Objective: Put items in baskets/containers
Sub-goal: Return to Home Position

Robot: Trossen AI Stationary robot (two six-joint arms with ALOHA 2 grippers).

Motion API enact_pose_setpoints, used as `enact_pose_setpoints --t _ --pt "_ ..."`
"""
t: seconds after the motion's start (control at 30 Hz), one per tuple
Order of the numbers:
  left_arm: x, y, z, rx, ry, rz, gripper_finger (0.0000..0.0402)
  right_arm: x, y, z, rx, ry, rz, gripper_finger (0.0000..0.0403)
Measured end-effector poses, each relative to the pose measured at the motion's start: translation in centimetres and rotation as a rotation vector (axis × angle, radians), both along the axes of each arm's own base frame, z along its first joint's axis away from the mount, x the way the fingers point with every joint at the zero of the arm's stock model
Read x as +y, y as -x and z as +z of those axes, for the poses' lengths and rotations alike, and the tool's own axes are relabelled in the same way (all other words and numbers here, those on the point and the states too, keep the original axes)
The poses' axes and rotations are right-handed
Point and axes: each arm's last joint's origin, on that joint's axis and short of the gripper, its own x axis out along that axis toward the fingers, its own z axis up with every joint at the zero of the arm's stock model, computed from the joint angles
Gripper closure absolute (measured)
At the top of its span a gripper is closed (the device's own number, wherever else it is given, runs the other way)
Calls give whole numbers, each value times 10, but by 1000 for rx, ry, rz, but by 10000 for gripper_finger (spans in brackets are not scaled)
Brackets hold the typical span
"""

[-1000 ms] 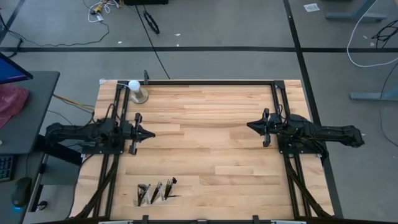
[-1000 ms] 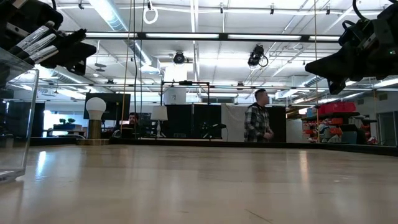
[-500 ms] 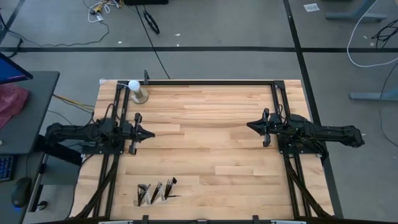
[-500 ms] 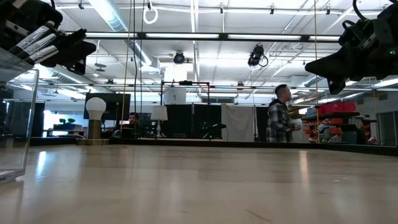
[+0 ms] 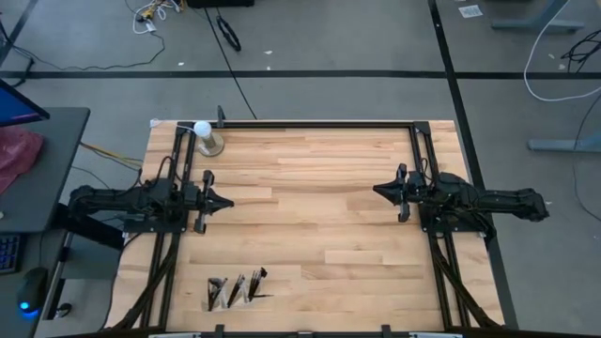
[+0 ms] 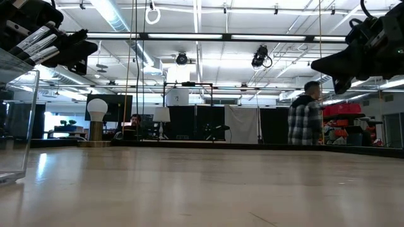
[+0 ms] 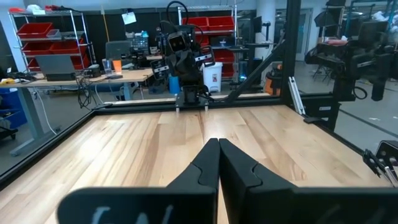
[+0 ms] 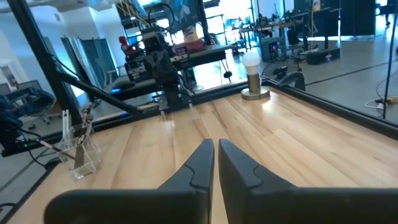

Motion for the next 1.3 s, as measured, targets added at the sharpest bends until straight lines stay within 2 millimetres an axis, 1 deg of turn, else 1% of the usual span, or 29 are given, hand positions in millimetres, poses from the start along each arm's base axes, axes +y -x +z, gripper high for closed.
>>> enact_pose_setpoints --t 0.33,0.53,0.63,0.77,0.87,0.93,1.3 --pt "0 0 0 -2 1 1 394 2 4 10 -110 5 15 375" --pt "0 0 0 -3 2 1 394 5 4 9 -101 -2 47 375" --pt "0 0 0 -3 2 1 394 8 4 3 -44 27 89 375" --pt "0 0 0 -3 2 1 394 14 4 4 -48 75 164 375" --pt "0 0 0 -3 2 1 394 16 4 3 -42 142 195 375" --pt "0 0 0 -3 1 1 394 17 4 3 -43 156 216 375" --pt "0 0 0 -3 1 1 394 18 4 4 -51 126 227 375"
